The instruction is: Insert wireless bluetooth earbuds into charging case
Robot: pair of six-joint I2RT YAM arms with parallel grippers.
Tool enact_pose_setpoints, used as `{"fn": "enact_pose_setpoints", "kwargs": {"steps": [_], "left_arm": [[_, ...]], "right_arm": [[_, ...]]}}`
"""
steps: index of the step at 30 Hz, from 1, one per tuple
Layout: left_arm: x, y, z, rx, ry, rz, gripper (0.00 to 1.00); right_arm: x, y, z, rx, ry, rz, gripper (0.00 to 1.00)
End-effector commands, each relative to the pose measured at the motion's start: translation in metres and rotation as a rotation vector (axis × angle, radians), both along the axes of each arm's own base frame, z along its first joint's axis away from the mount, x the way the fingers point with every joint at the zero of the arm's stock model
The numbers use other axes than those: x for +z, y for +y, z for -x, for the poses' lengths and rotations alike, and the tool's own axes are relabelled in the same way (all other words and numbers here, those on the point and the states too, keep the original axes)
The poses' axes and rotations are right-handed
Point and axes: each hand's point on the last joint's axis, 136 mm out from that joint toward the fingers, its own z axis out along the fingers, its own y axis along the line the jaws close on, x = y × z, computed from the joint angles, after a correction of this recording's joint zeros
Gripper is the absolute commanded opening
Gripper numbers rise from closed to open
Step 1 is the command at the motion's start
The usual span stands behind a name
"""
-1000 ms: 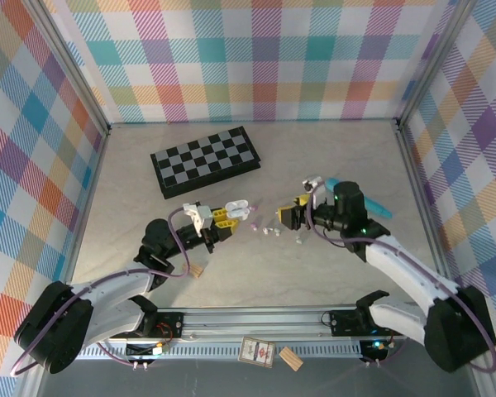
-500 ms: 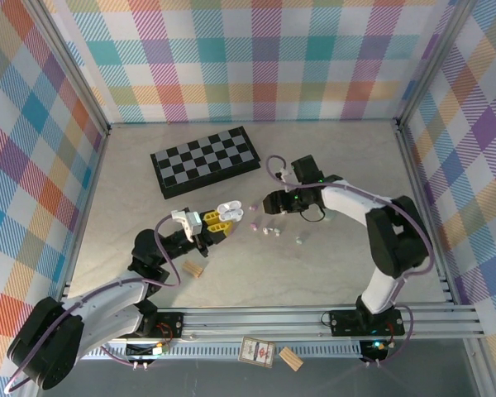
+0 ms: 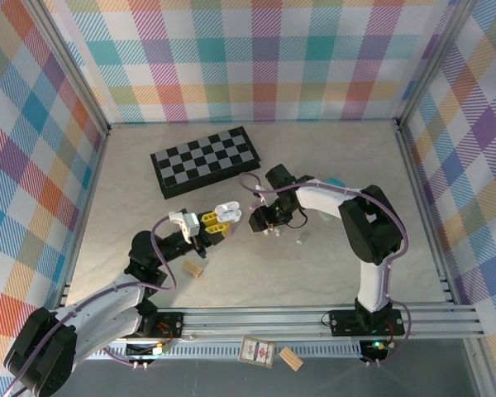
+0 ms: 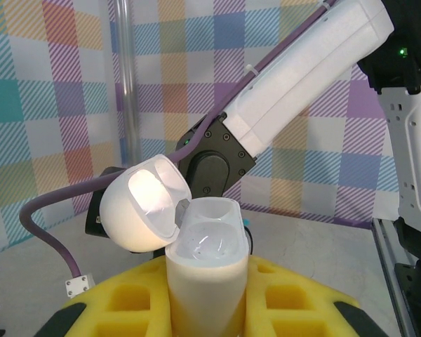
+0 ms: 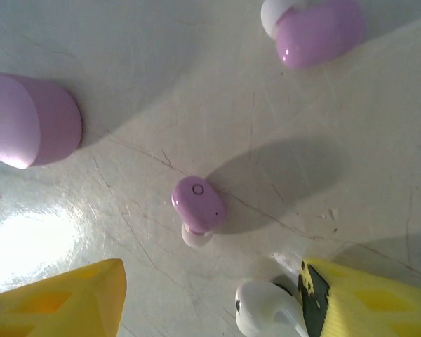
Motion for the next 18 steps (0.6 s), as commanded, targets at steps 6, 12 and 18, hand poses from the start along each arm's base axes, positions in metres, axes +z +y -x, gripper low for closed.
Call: {"fn": "enact_pose_setpoints", "kwargs": {"steps": [6,12,18], "left_arm": [[0.007,0.000,0.000,-0.003,-0.043,0.003,0.06],[0.006,0.000,0.000,-0.006,-0.042,0.001,0.06],[0.005,-0.001,0.000,-0.012,-0.039,-0.008,0.06]], "right_arm": [[-0.006,-0.009,0.025,0.045,0.056,0.041,0.58],[-0.006,-0.007,0.035,0.039,0.077,0.052,0.51],[-0.008,-0.010,0.032,0.032,0.079,0.082,0.44]]}}
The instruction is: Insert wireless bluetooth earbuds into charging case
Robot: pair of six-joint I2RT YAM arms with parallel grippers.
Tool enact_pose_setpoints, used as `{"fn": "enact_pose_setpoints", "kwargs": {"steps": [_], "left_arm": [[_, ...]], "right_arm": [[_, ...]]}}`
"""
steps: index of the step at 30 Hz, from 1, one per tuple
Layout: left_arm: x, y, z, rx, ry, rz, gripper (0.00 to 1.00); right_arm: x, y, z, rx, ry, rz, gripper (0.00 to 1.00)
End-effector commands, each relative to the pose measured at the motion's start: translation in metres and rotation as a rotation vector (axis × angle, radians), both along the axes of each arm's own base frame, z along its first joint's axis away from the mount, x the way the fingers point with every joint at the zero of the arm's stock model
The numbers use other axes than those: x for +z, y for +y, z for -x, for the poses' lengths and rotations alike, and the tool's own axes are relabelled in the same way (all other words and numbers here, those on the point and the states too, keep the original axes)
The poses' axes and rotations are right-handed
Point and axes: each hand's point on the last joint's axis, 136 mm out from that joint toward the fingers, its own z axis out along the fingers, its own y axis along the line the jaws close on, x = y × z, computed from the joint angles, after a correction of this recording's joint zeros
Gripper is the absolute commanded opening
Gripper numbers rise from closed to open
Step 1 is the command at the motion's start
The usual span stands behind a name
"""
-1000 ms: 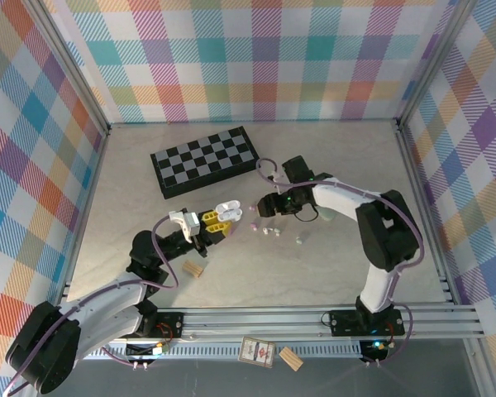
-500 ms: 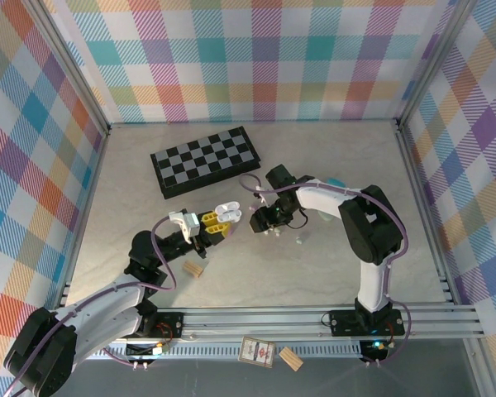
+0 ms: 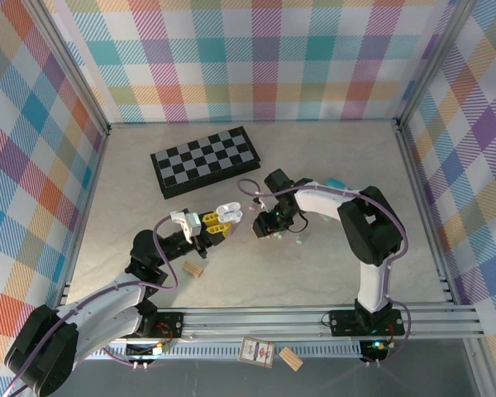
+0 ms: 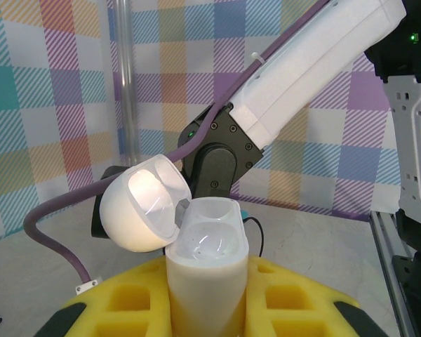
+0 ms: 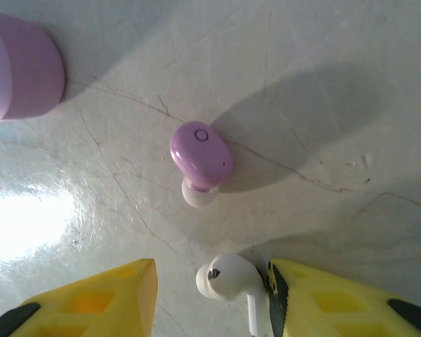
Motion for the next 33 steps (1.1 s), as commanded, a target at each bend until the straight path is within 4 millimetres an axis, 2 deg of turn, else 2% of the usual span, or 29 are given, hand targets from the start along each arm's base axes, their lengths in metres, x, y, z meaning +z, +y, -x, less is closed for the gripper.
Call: {"fn": "enact_pose_setpoints", "kwargs": {"steps": [1,7,14,17,24,33], "left_arm": [[0.009,0.000,0.002,-0.008,-0.050,-0.001,0.06],[0.010,-0.001,0.002,-0.012,-0.050,-0.004,0.06],[0.010,-0.002,0.003,-0.022,-0.050,-0.009,0.06],[0.011,-0.002,0.003,-0.023,-0.052,-0.009,0.06],[0.011,-0.002,0.004,-0.030,-0.054,-0.012,0.06],[0.011,-0.003,0.005,-0.033,-0.061,-0.015,0.06]], "right_arm": [[0.002,-0.005,0.009,0.007,0.030,0.035,0.44],[0.002,-0.004,0.005,0.042,0.014,0.044,0.49],[0.009,0.007,-0.006,0.063,-0.021,0.000,0.48],[0.006,0.011,-0.007,0.073,-0.017,-0.017,0.48],[-0.004,0.012,0.006,0.090,0.036,-0.041,0.44],[0.001,0.003,0.022,0.093,0.053,-0.052,0.39]]}}
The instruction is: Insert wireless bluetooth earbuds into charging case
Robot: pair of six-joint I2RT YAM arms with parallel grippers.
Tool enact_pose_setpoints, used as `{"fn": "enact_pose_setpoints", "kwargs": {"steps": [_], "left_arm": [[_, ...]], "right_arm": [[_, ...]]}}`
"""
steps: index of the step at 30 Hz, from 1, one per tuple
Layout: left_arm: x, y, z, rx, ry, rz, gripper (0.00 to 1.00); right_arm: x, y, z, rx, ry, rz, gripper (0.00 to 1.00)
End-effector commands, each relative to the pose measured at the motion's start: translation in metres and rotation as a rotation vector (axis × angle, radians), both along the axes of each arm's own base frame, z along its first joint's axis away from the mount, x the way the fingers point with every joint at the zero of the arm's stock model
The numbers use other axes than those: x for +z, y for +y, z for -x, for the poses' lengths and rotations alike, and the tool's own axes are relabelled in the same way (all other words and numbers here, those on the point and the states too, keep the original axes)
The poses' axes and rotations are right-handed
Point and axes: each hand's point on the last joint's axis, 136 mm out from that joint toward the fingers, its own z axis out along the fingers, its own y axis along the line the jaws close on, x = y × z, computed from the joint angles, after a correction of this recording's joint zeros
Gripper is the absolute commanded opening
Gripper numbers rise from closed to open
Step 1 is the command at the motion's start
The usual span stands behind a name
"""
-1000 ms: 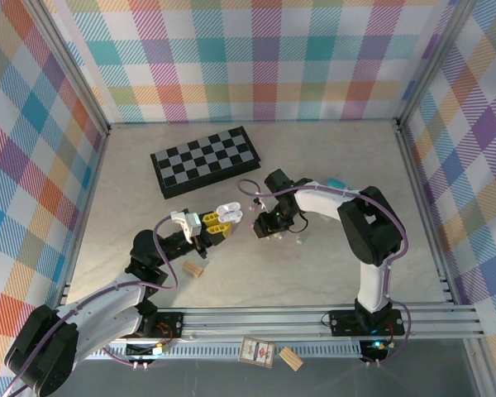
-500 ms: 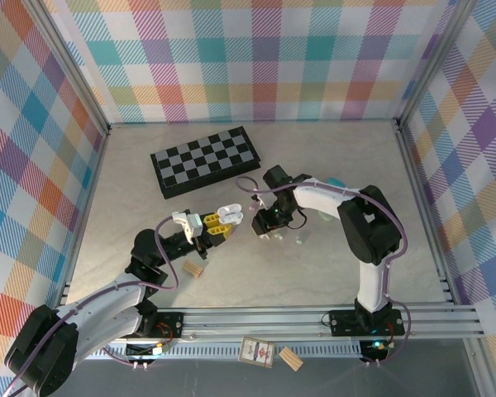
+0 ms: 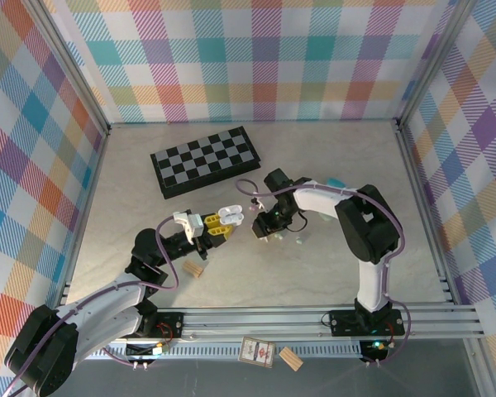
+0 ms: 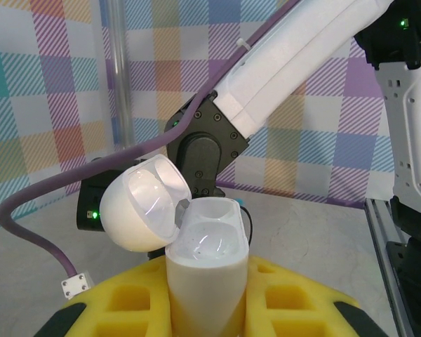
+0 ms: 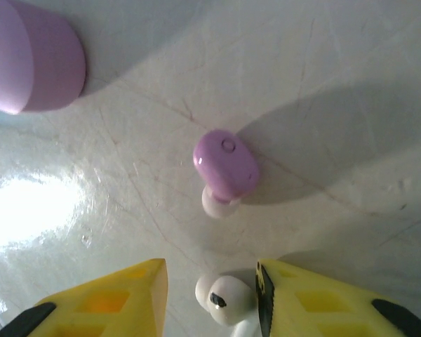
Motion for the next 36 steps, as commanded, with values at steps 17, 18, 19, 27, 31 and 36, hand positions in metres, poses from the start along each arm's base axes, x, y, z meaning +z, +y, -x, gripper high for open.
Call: {"fn": "enact_pose_setpoints", "kwargs": {"steps": [17,18,19,27,31,36], "left_arm": [[0.019,0.000,0.003,-0.015,-0.072,0.015,0.06],[0.020,0.000,0.002,-0.014,-0.073,0.014,0.06],[0.019,0.000,0.002,-0.014,-0.072,0.014,0.06],[0.019,-0.001,0.003,-0.019,-0.074,0.013,0.06],[0.020,-0.001,0.003,-0.019,-0.074,0.013,0.06],[0.020,0.000,0.003,-0.018,-0.073,0.013,0.06]], "right_arm": [[0.002,-0.009,0.021,0.019,0.025,-0.004,0.40],[0.002,-0.009,0.021,0.015,0.027,-0.003,0.40],[0.002,-0.009,0.023,0.017,0.027,-0.001,0.40],[-0.002,-0.012,0.023,0.016,0.023,0.007,0.37],[-0.008,-0.009,0.020,0.010,0.022,0.008,0.35],[-0.011,-0.010,0.017,0.006,0.014,0.022,0.28]]}}
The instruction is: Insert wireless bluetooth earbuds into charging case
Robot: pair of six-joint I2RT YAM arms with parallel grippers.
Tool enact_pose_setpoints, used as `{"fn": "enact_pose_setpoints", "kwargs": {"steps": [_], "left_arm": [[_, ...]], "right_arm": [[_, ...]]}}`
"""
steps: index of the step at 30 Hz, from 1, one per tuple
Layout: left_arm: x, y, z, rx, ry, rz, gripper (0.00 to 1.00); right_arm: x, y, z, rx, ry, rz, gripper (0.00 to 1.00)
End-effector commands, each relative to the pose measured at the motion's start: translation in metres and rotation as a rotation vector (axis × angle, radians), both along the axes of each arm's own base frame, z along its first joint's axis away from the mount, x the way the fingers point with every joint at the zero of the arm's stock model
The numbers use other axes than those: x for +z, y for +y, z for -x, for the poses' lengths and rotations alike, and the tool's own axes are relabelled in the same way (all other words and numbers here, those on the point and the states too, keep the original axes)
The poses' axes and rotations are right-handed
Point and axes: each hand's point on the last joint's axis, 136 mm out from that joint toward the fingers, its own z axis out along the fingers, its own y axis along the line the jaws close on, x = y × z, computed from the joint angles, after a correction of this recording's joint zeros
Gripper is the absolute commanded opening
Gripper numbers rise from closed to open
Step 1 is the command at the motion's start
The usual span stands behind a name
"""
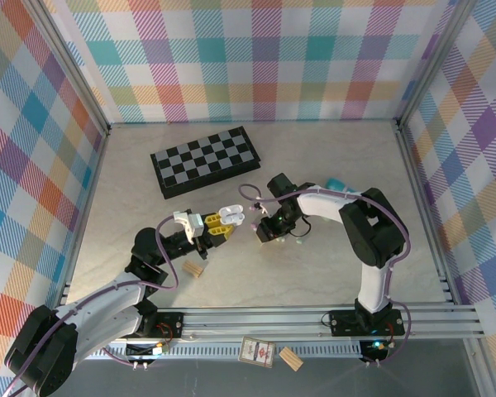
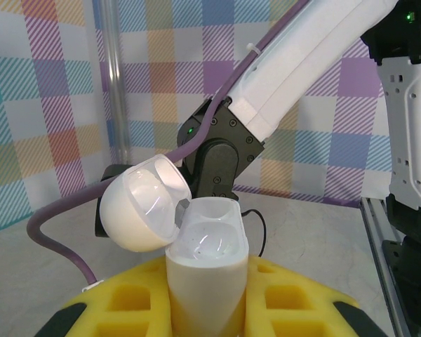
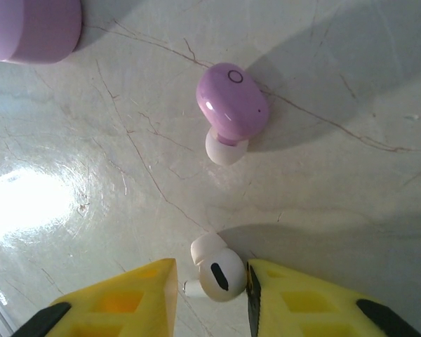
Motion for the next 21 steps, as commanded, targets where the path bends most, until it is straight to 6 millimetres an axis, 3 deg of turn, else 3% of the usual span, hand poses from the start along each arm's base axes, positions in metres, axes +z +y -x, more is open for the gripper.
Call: {"fn": "enact_pose_setpoints", "kwargs": {"steps": [1,6,11,16,21], "left_arm": [[0.016,0.001,0.002,-0.007,-0.058,0.014,0.06],[0.014,0.001,0.000,0.002,-0.056,0.007,0.06],[0.013,0.002,-0.001,0.009,-0.055,0.008,0.06],[0.012,0.003,-0.002,0.017,-0.047,0.010,0.06],[0.009,0.002,-0.003,0.019,-0.029,-0.003,0.06]], "right_arm": [[-0.009,-0.003,0.005,0.009,0.011,0.027,0.27],[-0.004,-0.009,0.002,0.013,-0.048,0.047,0.23],[0.015,-0.012,-0.011,-0.004,-0.175,0.041,0.22],[0.046,-0.020,-0.032,-0.068,-0.387,0.019,0.23],[0.091,-0.023,-0.038,-0.080,-0.561,-0.050,0.22]]}}
